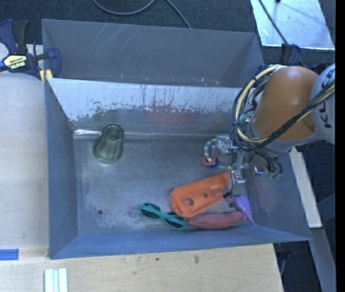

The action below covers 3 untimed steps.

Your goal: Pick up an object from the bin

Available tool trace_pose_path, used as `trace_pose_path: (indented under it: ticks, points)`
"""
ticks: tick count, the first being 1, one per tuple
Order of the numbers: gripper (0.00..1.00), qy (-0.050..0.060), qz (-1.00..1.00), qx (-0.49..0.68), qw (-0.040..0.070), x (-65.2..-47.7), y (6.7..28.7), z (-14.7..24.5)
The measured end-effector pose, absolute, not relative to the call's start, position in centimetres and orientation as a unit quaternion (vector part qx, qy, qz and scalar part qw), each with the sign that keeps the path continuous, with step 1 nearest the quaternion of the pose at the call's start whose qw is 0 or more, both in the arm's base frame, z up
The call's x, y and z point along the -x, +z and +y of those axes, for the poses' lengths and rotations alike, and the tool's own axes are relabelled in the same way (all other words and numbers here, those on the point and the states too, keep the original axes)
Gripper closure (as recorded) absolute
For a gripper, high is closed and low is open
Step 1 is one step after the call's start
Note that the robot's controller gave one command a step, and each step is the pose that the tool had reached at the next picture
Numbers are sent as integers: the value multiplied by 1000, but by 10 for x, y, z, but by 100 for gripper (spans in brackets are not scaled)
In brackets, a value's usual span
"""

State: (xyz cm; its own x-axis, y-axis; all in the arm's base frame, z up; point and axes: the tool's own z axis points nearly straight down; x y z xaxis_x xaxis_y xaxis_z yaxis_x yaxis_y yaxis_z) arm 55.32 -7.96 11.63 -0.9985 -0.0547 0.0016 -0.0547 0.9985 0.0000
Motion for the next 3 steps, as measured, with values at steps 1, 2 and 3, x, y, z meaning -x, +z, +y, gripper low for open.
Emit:
trace_pose_path:
  ticks: [1, 2, 3]
  points:
    - [100, 2, -994, -105, -6, -537, 90, -66]
    - [100, 2, -994, -105, -6, -537, 91, -66]
    - [100, 1, -995, -104, -4, -550, 137, -68]
